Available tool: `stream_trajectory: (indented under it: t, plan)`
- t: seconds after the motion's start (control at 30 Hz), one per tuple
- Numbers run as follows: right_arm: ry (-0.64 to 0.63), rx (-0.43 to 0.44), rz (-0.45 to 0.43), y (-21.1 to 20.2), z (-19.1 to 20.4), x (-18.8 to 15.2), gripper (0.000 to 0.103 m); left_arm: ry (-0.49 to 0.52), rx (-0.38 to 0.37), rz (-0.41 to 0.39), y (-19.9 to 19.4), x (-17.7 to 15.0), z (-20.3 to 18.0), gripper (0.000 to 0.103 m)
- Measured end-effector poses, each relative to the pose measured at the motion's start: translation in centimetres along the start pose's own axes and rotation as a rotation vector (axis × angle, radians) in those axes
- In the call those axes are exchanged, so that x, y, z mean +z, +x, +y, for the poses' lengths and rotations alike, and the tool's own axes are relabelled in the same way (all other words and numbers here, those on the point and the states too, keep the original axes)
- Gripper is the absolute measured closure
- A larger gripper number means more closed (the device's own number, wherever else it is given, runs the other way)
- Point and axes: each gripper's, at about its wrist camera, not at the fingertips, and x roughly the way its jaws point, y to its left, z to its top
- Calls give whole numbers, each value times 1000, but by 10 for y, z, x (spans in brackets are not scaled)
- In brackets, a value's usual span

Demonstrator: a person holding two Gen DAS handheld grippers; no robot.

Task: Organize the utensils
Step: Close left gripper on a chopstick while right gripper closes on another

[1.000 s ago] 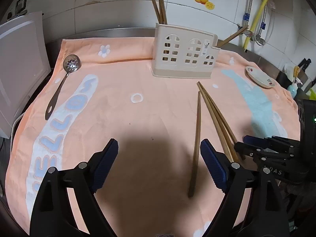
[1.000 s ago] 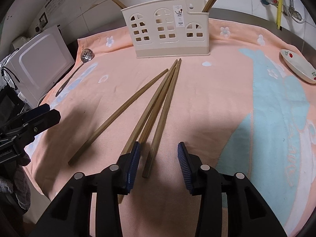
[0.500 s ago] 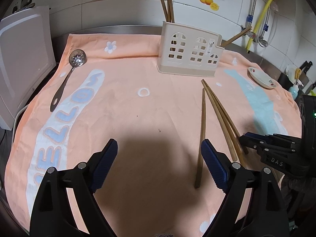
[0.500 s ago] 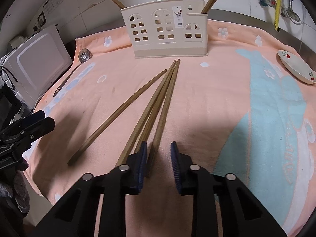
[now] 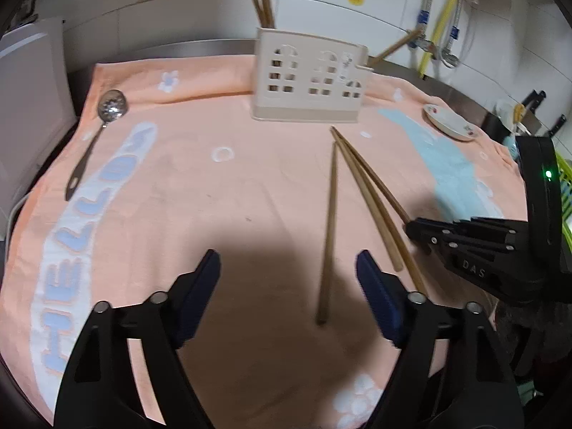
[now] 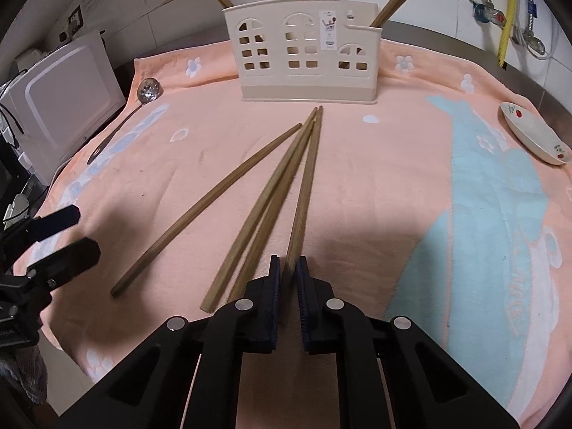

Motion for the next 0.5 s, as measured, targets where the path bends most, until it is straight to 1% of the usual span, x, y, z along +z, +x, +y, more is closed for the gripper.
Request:
stream_trajectory:
  t: [0.1, 0.13, 0.2, 0.27, 0.37, 0.5]
  plan:
    - [2, -16, -7, -2, -6, -2, 95, 25, -30, 22, 8, -2, -9, 39]
    - [3, -21, -9, -3, -7, -2, 96, 36, -43, 29, 12, -2, -14, 45]
    - [9, -23, -11, -4, -11, -3, 96, 45, -60, 39, 16, -3, -18, 50]
    - [10, -28, -14, -5, -14, -4, 96, 52, -73, 50, 23, -3, -22, 61]
    - [13, -35, -21, -6, -18, -4, 96, 58, -79, 66, 32, -1, -26, 71]
    - [13, -26, -20, -5, -21, -5, 96, 49, -72, 85, 41, 1, -25, 79]
